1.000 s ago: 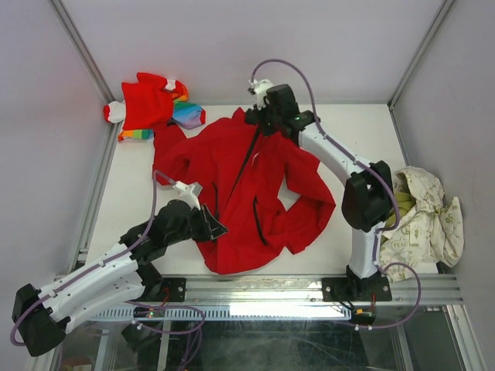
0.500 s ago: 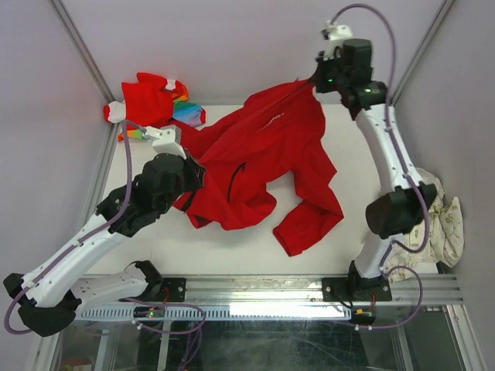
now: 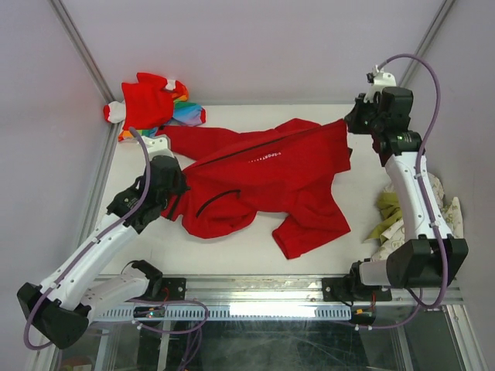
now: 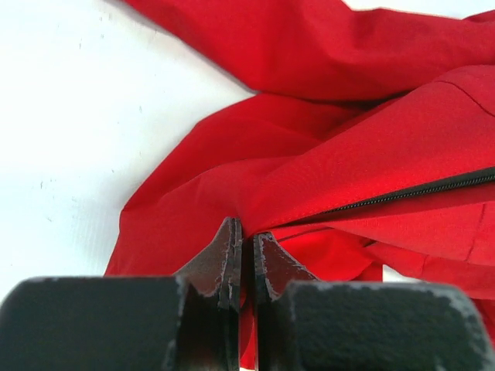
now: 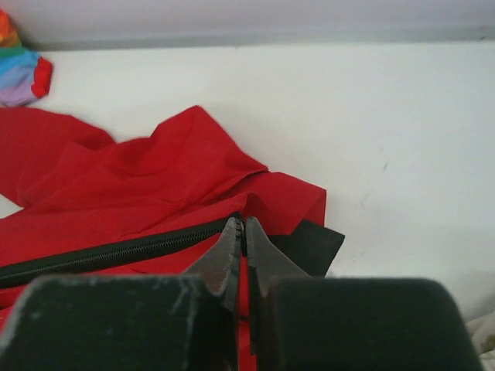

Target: Zip up the jacket

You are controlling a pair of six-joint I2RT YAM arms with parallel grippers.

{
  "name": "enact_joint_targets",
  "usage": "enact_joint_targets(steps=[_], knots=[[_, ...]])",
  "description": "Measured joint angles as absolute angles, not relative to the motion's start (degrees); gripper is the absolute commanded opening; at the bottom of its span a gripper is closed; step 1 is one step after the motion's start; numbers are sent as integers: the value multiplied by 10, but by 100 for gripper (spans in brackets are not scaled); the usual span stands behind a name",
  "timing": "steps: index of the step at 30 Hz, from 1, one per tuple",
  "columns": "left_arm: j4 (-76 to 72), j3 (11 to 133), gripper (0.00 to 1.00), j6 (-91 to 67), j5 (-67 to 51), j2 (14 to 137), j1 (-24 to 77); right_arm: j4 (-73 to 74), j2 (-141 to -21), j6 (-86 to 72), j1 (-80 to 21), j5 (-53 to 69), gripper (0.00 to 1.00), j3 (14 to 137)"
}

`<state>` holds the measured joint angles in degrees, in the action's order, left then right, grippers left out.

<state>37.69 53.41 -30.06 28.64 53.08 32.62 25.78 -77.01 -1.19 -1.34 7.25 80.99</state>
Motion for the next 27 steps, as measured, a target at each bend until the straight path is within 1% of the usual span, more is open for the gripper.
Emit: enact_joint_targets(steps=[3, 4, 5, 6, 7, 8, 9, 11, 12, 14, 15, 16, 17, 20, 23, 27], knots=[[374, 521, 0, -292, 253, 531, 297, 261, -773, -28, -7, 97, 0, 775], [374, 521, 2, -289, 248, 530, 293, 260, -771, -32, -4, 103, 0, 768], [373, 521, 6, -284, 239, 526, 290, 256, -767, -37, -1, 110, 0, 759], [372, 521, 15, -279, 234, 520, 288, 254, -760, -42, 3, 115, 0, 751], [372, 521, 31, -275, 225, 510, 287, 252, -750, -46, 6, 119, 9, 741], [372, 520, 53, -270, 220, 498, 287, 251, -739, -51, 9, 122, 21, 732], [372, 519, 63, -265, 217, 480, 286, 250, -722, -56, 13, 123, 34, 721], [373, 519, 78, -261, 224, 431, 276, 247, -682, -59, 25, 112, 57, 701], [372, 519, 84, -256, 226, 410, 272, 246, -665, -66, 31, 106, 68, 697], [367, 519, 93, -254, 228, 362, 268, 240, -620, -74, 41, 95, 81, 687], [365, 522, 97, -251, 228, 338, 266, 239, -588, -77, 44, 91, 90, 680], [363, 527, 99, -248, 228, 319, 266, 237, -565, -85, 44, 89, 97, 675], [361, 533, 99, -244, 229, 305, 266, 234, -533, -90, 44, 89, 99, 667], [350, 550, 99, -238, 229, 278, 266, 223, -457, -104, 44, 89, 99, 637], [342, 551, 99, -231, 228, 256, 266, 211, -375, -120, 42, 89, 99, 582], [322, 524, 99, -227, 229, 209, 266, 197, -288, -131, 28, 78, 99, 504]])
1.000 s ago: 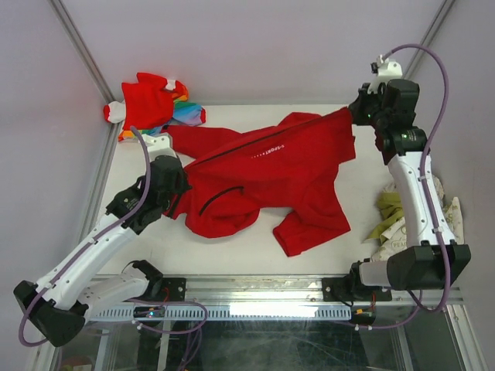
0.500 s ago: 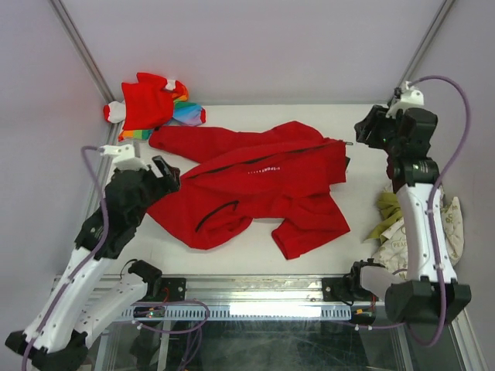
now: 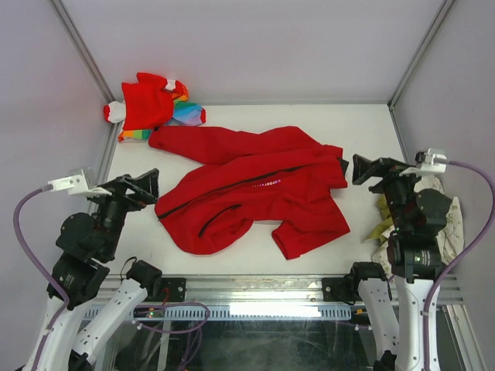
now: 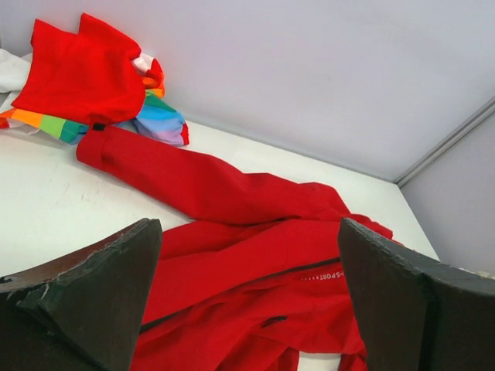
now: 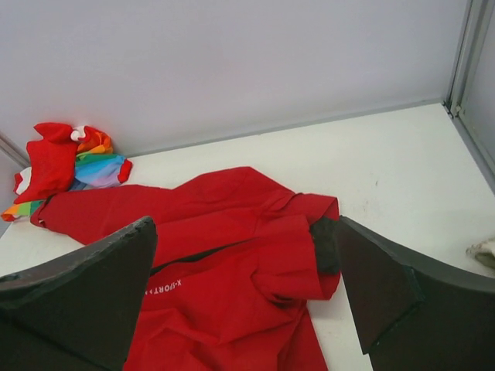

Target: Zip up the jacket

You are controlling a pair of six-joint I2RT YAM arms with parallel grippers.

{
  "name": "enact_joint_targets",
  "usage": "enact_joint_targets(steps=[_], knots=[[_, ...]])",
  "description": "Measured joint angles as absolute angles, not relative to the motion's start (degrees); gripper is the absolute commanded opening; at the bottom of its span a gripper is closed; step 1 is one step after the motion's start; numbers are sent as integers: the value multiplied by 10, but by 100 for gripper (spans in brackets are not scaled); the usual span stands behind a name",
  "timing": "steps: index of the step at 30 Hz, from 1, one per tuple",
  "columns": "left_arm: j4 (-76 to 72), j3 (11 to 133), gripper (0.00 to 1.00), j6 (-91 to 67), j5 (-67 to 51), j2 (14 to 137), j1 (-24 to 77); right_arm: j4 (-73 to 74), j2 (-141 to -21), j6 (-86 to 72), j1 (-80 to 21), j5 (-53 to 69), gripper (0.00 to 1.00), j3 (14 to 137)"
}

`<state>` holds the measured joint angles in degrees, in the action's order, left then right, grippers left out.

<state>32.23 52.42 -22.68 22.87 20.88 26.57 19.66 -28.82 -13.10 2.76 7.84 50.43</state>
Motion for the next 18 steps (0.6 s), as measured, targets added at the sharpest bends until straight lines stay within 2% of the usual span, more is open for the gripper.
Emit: enact_joint_targets(steps=[8, 18], knots=[[286, 421, 99, -231, 240, 114, 266, 194, -180, -142, 5, 30, 99, 407], [274, 412, 99, -231, 257, 114, 266, 191, -149, -150, 4, 17, 99, 380]])
